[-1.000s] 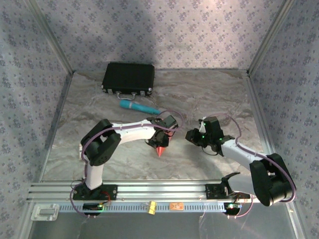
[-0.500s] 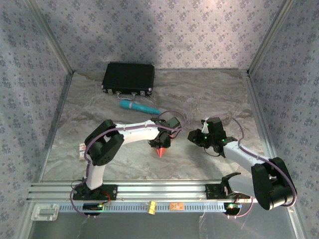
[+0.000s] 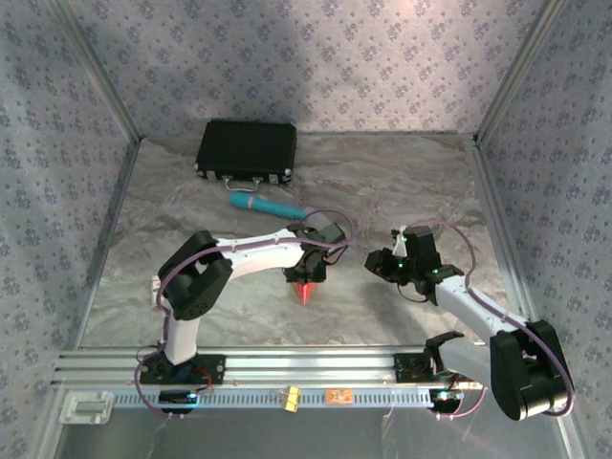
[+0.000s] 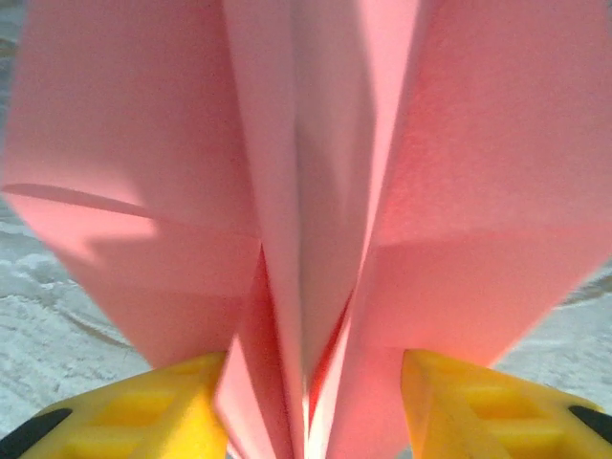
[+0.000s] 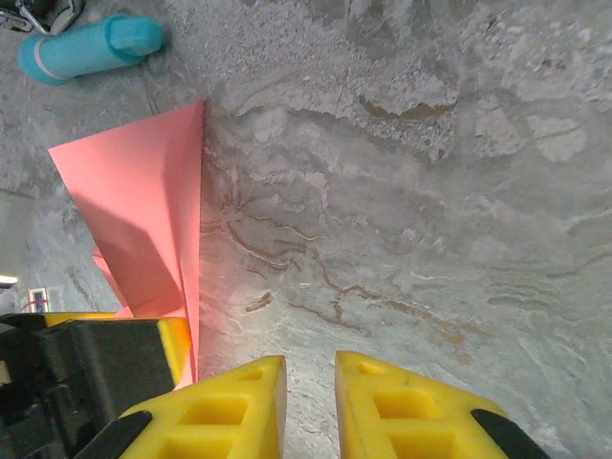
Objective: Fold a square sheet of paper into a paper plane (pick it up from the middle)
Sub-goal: Turn over the paper at the center of the table, then reset both arms
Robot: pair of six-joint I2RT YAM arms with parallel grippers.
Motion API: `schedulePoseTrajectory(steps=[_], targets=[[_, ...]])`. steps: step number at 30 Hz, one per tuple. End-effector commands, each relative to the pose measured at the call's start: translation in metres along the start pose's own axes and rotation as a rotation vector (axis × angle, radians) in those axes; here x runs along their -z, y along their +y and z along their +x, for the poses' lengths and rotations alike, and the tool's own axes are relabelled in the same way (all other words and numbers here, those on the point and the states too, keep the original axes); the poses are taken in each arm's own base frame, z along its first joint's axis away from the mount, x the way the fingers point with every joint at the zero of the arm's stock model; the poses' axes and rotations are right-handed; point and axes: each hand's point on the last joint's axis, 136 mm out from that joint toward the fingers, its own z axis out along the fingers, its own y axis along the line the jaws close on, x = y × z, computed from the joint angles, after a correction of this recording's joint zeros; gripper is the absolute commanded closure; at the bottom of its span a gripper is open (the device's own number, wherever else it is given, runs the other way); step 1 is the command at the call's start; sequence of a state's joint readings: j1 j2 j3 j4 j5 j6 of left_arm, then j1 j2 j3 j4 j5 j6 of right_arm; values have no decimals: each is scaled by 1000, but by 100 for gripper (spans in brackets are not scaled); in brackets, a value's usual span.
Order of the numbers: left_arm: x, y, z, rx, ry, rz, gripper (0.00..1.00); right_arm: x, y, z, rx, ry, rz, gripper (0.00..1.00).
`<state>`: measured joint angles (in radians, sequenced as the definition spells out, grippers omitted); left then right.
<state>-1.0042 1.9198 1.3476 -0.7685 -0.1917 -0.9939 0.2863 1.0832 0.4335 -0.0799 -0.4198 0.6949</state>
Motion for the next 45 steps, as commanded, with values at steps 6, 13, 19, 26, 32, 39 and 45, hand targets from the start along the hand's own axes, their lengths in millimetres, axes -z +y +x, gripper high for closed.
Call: schedulePoseTrajectory(steps=[6,13,19,26,32,39,45], targets=[[44,7,-16,16,-96,58,48,33,-2,-33,68,-128,104,62],[79,50,-48,25,-279,100,45,86,-22,-92,173,-369,409,33],[95,132,-74,101,-443,80,30,126,-64,-138,309,-611,789,19],[95,225,-89,219,-584,9,7,94,-108,-154,418,-544,904,10],[98,291,-101,280,-701,-201,1,69,-101,-169,533,-615,733,11],[89,313,-114,193,-721,-360,0,53,-103,-181,566,-680,568,14],[72,311,-121,129,-672,-344,0,27,-107,-169,639,-640,544,14]])
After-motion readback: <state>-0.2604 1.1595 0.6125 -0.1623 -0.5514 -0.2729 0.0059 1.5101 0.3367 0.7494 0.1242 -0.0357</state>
